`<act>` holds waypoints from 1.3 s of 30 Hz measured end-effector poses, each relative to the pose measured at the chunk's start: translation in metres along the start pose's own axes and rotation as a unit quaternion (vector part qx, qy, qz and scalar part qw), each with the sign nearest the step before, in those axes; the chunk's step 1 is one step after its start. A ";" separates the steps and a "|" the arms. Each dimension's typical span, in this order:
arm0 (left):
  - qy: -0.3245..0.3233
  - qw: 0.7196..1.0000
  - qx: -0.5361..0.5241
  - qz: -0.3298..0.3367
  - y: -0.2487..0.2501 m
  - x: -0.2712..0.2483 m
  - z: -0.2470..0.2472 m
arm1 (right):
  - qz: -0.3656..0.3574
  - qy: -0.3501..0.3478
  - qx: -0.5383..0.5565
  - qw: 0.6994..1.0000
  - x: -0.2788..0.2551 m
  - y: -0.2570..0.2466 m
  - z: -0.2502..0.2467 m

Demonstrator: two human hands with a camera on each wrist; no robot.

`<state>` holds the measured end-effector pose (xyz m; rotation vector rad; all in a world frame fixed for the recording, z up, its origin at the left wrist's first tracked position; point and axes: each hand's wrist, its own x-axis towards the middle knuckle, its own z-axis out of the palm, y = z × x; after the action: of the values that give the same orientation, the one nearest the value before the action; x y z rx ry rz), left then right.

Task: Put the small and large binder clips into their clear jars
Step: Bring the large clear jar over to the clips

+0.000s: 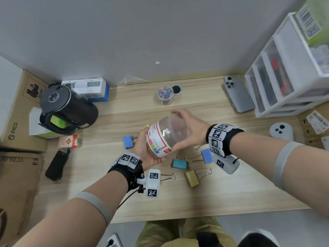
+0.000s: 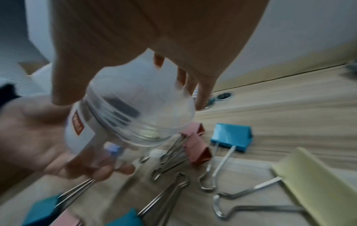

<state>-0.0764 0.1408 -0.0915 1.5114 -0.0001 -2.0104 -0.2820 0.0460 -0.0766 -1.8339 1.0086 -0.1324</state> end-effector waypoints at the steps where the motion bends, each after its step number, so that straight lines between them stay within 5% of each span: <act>1: 0.011 1.000 0.000 0.002 0.000 0.000 0.000 | 0.017 0.018 -0.012 1.000 -0.002 0.006 -0.006; 6: 0.023 1.000 0.002 0.009 -0.001 0.003 0.003 | 0.212 0.134 -0.123 0.960 -0.020 0.051 -0.033; 9: 0.026 1.000 0.006 0.008 -0.006 0.007 0.010 | 0.309 0.109 -0.262 0.908 -0.043 0.084 -0.039; 12: 0.028 1.000 0.008 0.003 -0.011 0.009 0.018 | 0.345 0.106 -0.330 0.872 -0.061 0.115 -0.033; 17: 0.039 0.999 0.016 -0.001 -0.015 0.013 0.030 | 0.391 0.073 -0.335 0.854 -0.073 0.133 -0.020; 21: 0.040 0.999 0.018 0.000 -0.014 0.014 0.033 | 0.371 0.023 -0.371 0.851 -0.069 0.127 -0.025; 25: 0.041 0.999 0.018 0.008 -0.013 0.013 0.031 | 0.162 0.072 -0.287 0.941 -0.053 0.118 -0.028; 28: 0.047 0.999 0.021 0.011 -0.012 0.011 0.028 | 0.078 0.015 -0.310 0.948 -0.040 0.108 -0.019; 34: 0.060 0.998 0.005 0.009 -0.015 0.009 0.019 | 0.127 -0.041 -0.364 0.922 -0.035 0.101 -0.006; 39: 0.061 0.998 -0.003 0.013 -0.018 0.007 0.018 | 0.145 -0.042 -0.295 0.944 -0.041 0.098 -0.014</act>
<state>-0.1013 0.1461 -0.0975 1.6200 0.0354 -1.8939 -0.3721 0.0493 -0.1343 -2.1637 1.3407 0.4714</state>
